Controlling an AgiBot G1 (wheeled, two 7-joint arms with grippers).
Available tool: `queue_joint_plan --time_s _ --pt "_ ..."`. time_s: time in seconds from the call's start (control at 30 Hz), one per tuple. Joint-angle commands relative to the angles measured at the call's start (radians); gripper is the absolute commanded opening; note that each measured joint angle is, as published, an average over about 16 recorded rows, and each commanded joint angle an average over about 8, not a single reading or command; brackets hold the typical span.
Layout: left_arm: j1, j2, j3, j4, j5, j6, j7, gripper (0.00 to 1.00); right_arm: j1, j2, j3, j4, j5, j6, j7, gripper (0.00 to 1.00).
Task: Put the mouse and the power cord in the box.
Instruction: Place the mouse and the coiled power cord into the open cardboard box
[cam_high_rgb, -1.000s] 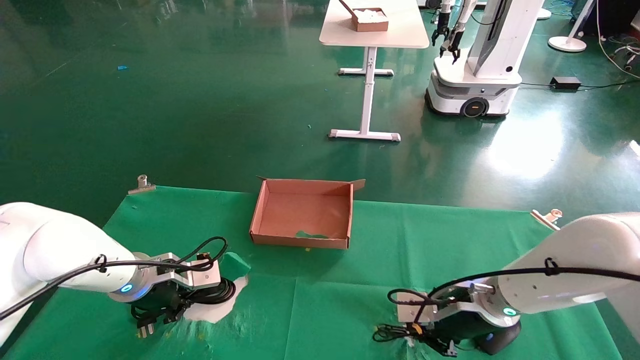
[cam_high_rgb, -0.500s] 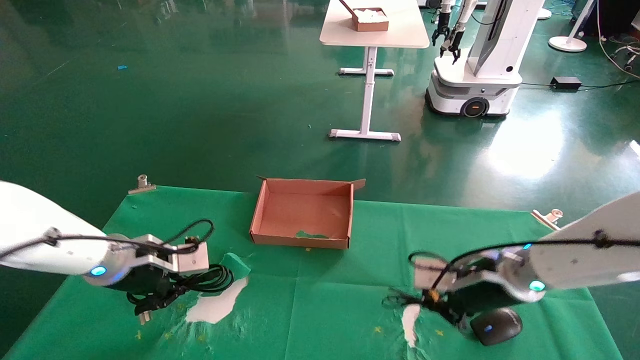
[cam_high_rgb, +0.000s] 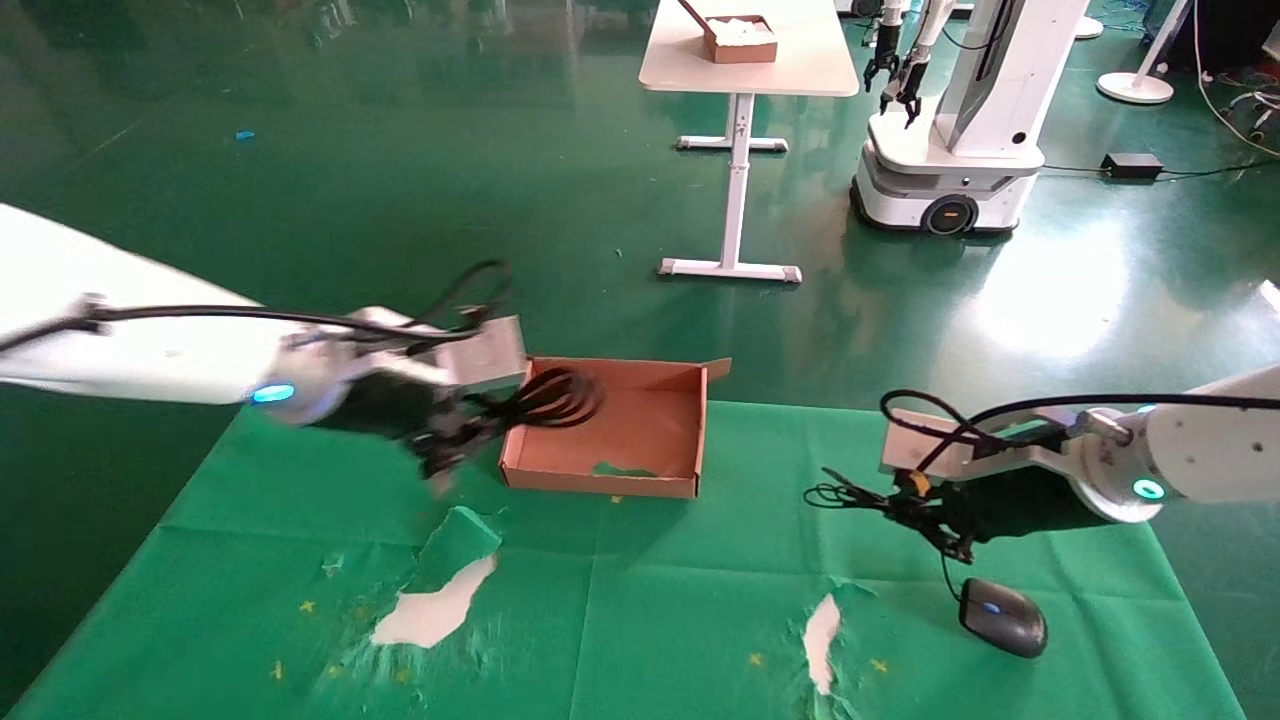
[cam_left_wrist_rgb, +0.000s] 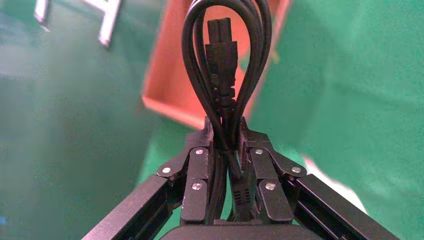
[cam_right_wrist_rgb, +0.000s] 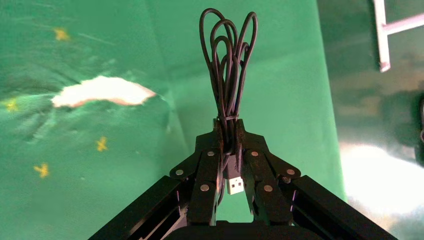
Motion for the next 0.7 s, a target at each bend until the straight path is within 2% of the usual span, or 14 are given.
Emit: queue_joint_plan --time_s 0.03,0.17,0.3,0.33,0.57,0.6,0.7 --pt "-0.002 0.041 0.001 0.012 0.012 -0.048 0.006 0.0 0.011 0.003 0.004 -0.005 -0.006 0.009 0.004 0.0" --pt "0.028 0.134 0.031 0.097 0.071 -0.205 0.04 0.0 0.018 0.017 0.01 -0.005 -0.006 0.008 0.007 0.0" --pt "0.059 0.183 0.093 0.168 0.107 -0.358 0.073 0.02 0.02 0.037 0.014 0.007 -0.005 -0.002 0.016 0.0" --pt "0.064 0.187 0.113 0.179 0.107 -0.389 0.077 0.11 0.019 0.043 0.015 0.012 -0.004 -0.006 0.02 0.0" --pt "0.06 0.192 0.25 0.219 0.045 -0.505 0.067 0.97 0.008 0.079 0.025 0.056 0.003 -0.02 0.05 0.0" --pt "0.056 0.192 0.265 0.223 0.034 -0.512 0.063 1.0 0.007 0.082 0.027 0.061 0.004 -0.02 0.055 0.0" --pt "0.044 0.191 0.31 0.233 0.002 -0.529 0.054 1.0 0.011 0.086 0.035 0.072 0.008 -0.013 0.066 0.0"
